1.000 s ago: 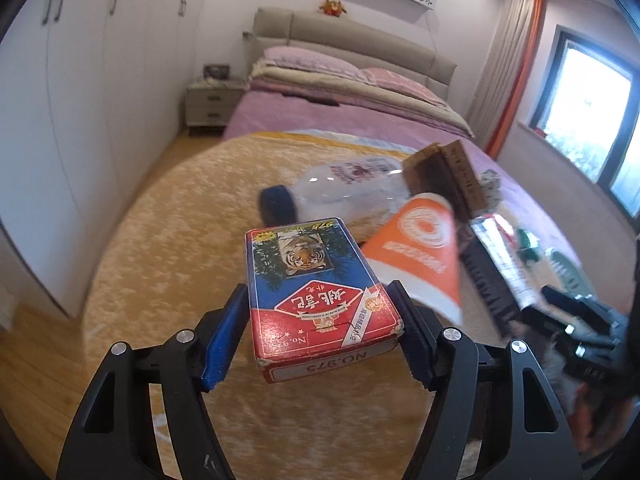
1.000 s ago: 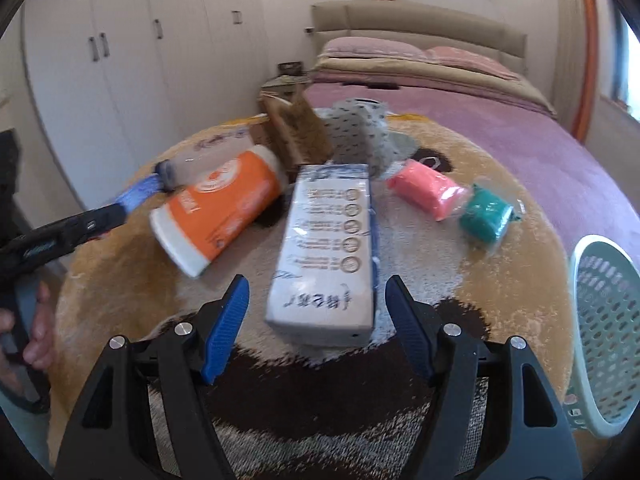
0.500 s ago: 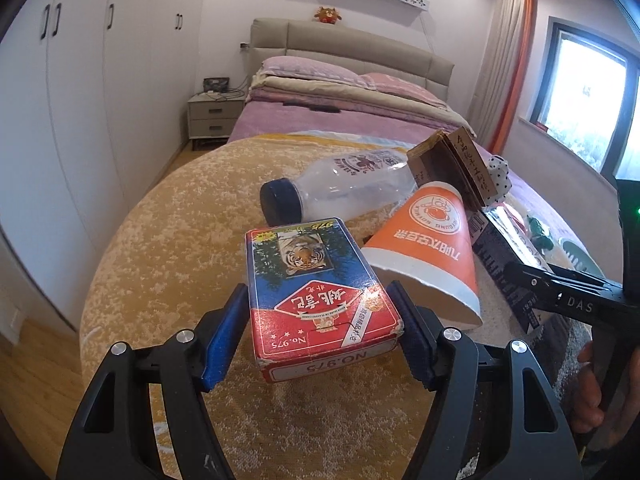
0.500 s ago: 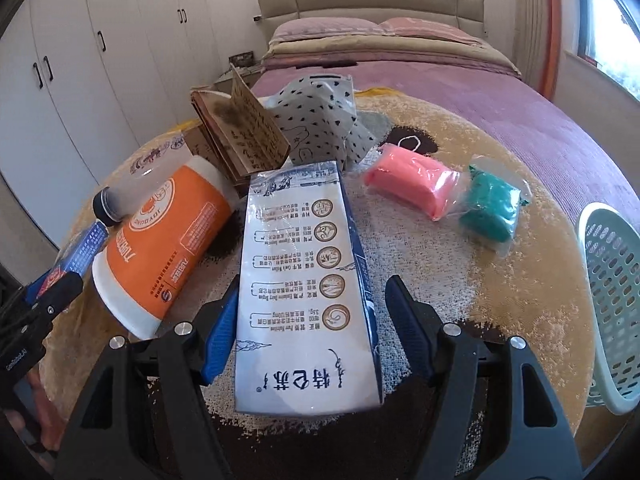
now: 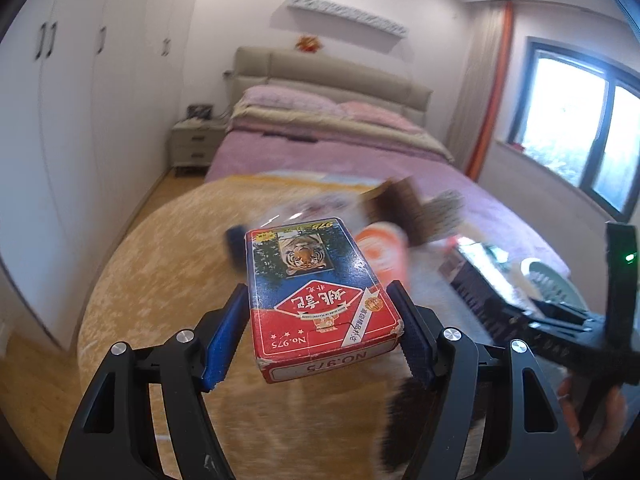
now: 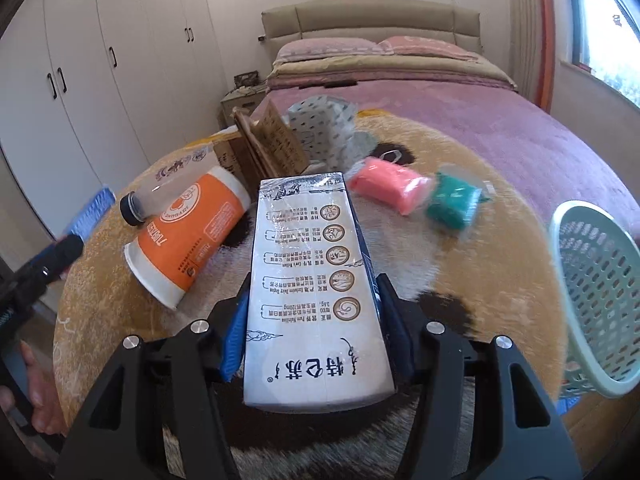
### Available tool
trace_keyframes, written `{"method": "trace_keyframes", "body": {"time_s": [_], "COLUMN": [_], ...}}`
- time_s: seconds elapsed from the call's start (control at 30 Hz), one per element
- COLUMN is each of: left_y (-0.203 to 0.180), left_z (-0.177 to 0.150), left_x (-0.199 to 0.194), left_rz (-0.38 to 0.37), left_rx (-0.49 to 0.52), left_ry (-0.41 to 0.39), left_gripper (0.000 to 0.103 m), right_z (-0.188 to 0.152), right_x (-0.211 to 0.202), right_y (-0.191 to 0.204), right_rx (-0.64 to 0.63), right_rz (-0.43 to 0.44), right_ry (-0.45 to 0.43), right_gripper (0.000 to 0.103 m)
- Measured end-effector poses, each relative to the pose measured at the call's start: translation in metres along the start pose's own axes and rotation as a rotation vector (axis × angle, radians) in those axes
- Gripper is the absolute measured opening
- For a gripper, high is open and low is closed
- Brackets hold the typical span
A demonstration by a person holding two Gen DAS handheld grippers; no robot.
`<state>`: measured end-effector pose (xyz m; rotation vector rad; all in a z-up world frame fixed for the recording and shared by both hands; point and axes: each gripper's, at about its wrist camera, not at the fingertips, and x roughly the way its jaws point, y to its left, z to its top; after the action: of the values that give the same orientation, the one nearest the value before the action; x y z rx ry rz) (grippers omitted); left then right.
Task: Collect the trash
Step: 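Carry box and packet over the basket and open both tools to drop them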
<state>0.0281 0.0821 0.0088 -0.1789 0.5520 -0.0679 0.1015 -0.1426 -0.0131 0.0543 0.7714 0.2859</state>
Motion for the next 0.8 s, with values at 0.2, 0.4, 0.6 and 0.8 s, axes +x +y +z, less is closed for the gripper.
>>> {"method": "trace_keyframes", "body": {"time_s": [0.2, 0.4, 0.6, 0.8], "left_y": [-0.054, -0.115, -0.178, -0.239], "left_z": [0.006, 0.005, 0.008, 0.007], "left_x": [-0.001, 0.015, 0.037, 0.066], "left_rz": [-0.101, -0.190, -0.284, -0.350], "left_rx": [0.079, 0.166, 0.236, 0.312], "left_ry": [-0.013, -0.001, 0.021, 0.058], "left_gripper": [0.067, 0.067, 0.067, 0.067], "right_z": [-0.002, 0.004, 0.005, 0.001], "right_x": [-0.032, -0.060, -0.082, -0.090], "right_y": [-0.028, -0.069, -0.125, -0.185], "right_rx": [0.050, 0.115, 0.199, 0.286], "right_rz": [-0.021, -0.081, -0.164, -0.260], "right_ry": [-0.059, -0.115, -0.160, -0.172], "right_gripper": [0.055, 0.055, 0.055, 0.055]}}
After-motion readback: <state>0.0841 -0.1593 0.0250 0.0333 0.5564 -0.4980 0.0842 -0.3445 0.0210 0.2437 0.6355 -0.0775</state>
